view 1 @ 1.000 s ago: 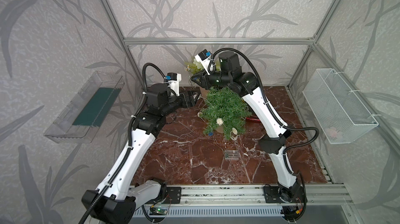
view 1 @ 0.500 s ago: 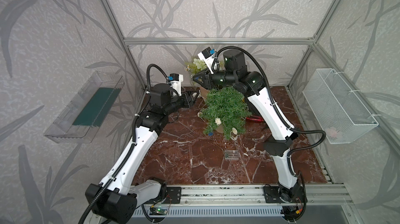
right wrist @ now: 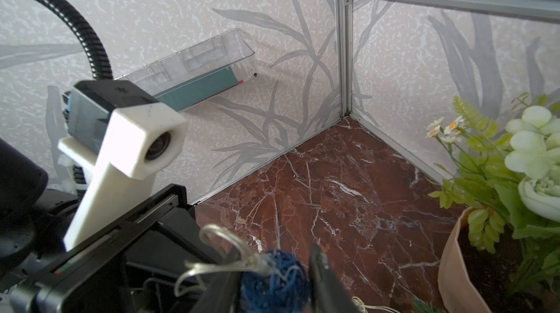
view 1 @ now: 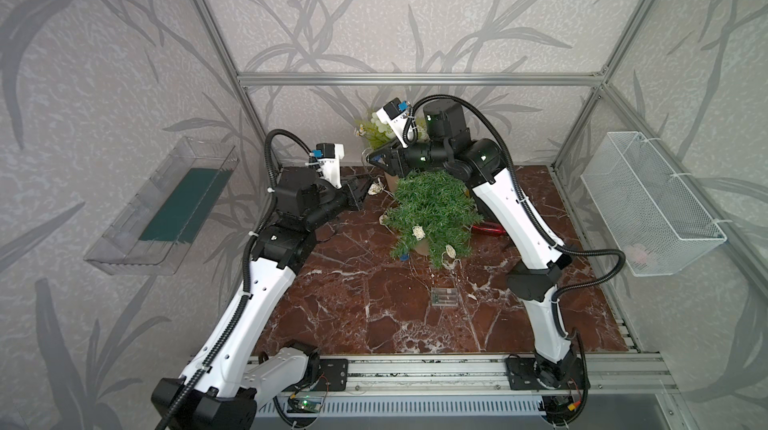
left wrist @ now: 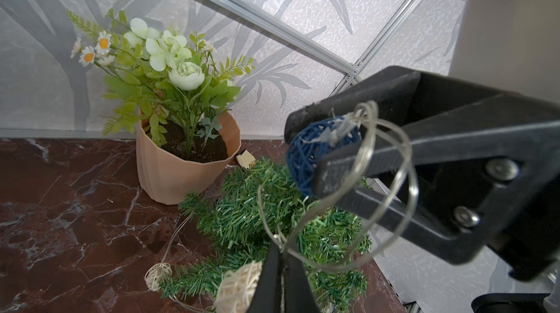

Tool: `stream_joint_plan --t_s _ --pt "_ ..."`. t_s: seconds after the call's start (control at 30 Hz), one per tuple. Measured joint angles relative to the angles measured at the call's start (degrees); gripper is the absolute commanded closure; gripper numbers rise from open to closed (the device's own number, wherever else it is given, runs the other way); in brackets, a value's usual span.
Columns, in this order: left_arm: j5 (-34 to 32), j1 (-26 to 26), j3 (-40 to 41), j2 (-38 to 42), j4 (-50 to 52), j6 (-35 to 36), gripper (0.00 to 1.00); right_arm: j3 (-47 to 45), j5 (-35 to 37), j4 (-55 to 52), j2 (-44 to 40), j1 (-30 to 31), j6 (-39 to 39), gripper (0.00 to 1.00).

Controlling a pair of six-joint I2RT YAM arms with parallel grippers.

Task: Remove string lights from the small christmas tree
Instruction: Remove the light string from the Christmas tree.

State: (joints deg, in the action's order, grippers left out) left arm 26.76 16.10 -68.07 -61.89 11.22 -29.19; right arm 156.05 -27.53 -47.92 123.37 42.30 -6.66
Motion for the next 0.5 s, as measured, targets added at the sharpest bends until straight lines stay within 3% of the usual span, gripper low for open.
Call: stream_joint_plan --t_s 0.07,0.13,0.33,0.5 --pt "0.1 0.0 0.0 0.6 1.7 0.1 1.0 0.0 0.2 -1.0 -0.2 0.0 0.3 0.29" --pt "-0.2 0.4 0.0 1.7 4.2 0.6 1.0 -0.2 0.7 -2.4 -0.8 0.0 1.0 0.19" --pt "-1.2 2.2 -0.1 7.1 13.5 2.7 1.0 -8.3 4.6 -7.5 -9.0 0.0 4.9 0.14" --pt "-1.2 5.0 -0.1 10.9 18.6 4.0 1.0 -28.4 9.1 -5.5 -24.3 0.0 7.4 0.1"
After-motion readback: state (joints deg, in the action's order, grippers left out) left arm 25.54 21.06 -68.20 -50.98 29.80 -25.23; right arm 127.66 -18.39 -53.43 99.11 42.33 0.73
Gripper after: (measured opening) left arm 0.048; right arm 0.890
